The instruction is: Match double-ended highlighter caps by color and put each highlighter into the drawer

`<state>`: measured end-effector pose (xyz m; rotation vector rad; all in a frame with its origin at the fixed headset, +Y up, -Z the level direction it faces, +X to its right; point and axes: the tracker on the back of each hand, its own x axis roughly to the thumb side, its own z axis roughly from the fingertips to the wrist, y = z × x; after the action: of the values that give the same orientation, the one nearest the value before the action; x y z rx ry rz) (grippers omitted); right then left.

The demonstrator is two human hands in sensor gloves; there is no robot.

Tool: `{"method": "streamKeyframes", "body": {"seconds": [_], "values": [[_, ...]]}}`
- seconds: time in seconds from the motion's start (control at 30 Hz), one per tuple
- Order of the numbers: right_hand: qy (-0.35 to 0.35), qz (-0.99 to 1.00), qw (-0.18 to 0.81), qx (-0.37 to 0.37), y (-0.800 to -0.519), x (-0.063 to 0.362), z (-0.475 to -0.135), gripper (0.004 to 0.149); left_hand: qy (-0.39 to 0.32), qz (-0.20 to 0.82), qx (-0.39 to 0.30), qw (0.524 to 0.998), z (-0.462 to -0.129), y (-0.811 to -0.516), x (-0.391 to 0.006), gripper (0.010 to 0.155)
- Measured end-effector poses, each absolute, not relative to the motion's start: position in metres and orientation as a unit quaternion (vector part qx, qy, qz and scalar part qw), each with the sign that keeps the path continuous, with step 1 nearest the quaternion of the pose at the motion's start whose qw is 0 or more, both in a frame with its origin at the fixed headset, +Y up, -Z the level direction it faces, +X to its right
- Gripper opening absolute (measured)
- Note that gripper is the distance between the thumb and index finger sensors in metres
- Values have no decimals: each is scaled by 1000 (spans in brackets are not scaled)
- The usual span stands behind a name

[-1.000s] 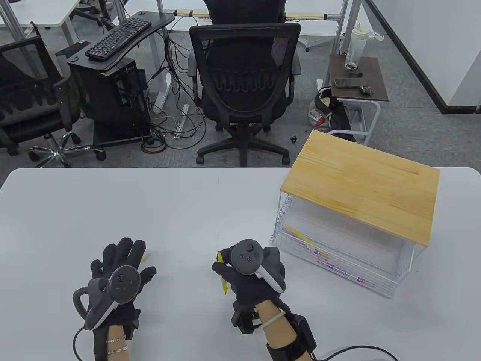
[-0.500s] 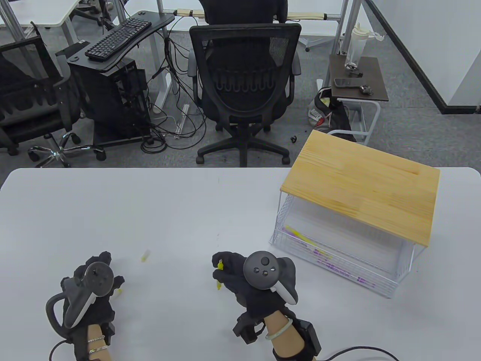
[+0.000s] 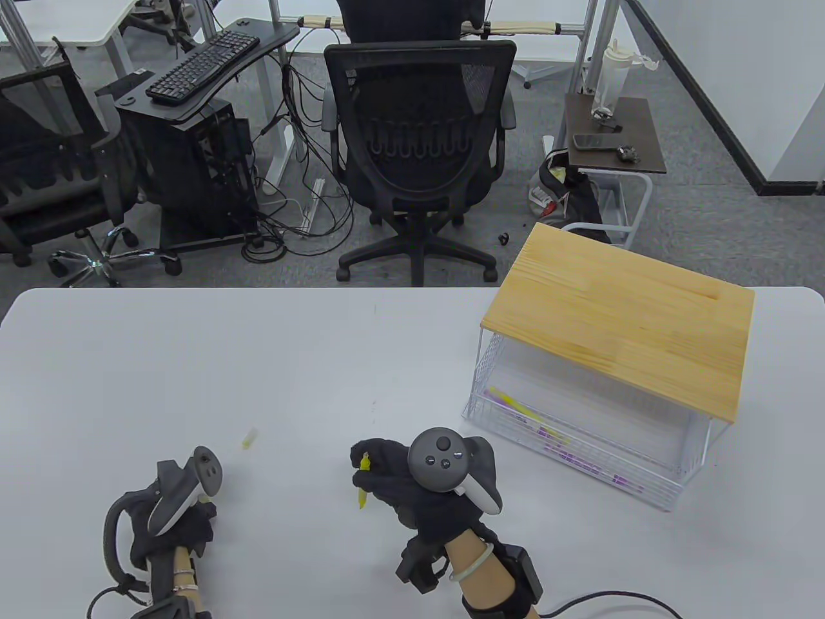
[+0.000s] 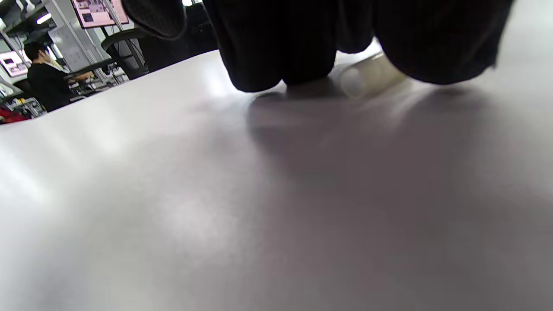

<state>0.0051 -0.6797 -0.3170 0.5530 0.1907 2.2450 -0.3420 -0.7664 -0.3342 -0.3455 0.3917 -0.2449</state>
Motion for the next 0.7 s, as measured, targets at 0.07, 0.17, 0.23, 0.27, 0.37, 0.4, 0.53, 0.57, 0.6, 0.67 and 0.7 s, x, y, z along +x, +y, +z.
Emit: {"method": "streamKeyframes", "body": {"seconds": [0.07, 0.17, 0.23, 0.27, 0.37, 0.4, 0.53, 0.57, 0.6, 0.67, 0.7], "values": [[76, 887, 401, 218, -680, 5, -317, 45, 194, -144, -160, 957, -335, -765, -337, 72], [77, 888, 399, 216, -681, 4, -316, 45, 193, -160, -145, 957, -337, -766, -332, 67], [78, 890, 395, 215, -683, 2, -316, 45, 190, -173, -141, 956, -338, -766, -327, 64], [79, 890, 394, 215, -684, 2, -316, 45, 188, -181, -138, 955, -338, -766, -325, 62], [82, 892, 387, 218, -686, -1, -316, 45, 187, -203, -135, 952, -339, -766, -319, 60], [83, 893, 384, 220, -687, -1, -316, 45, 186, -204, -130, 953, -339, -767, -318, 60], [92, 892, 385, 221, -691, -1, -318, 45, 183, -165, -142, 959, -338, -763, -319, 59], [96, 889, 389, 221, -693, -1, -319, 45, 178, -149, -132, 964, -337, -760, -317, 56], [99, 887, 393, 221, -694, -1, -320, 45, 173, -138, -117, 968, -336, -755, -314, 54], [105, 885, 395, 223, -695, -2, -321, 45, 158, -111, -76, 978, -335, -745, -306, 51], [106, 885, 394, 224, -696, -2, -321, 45, 151, -98, -59, 982, -334, -740, -302, 49]]}}
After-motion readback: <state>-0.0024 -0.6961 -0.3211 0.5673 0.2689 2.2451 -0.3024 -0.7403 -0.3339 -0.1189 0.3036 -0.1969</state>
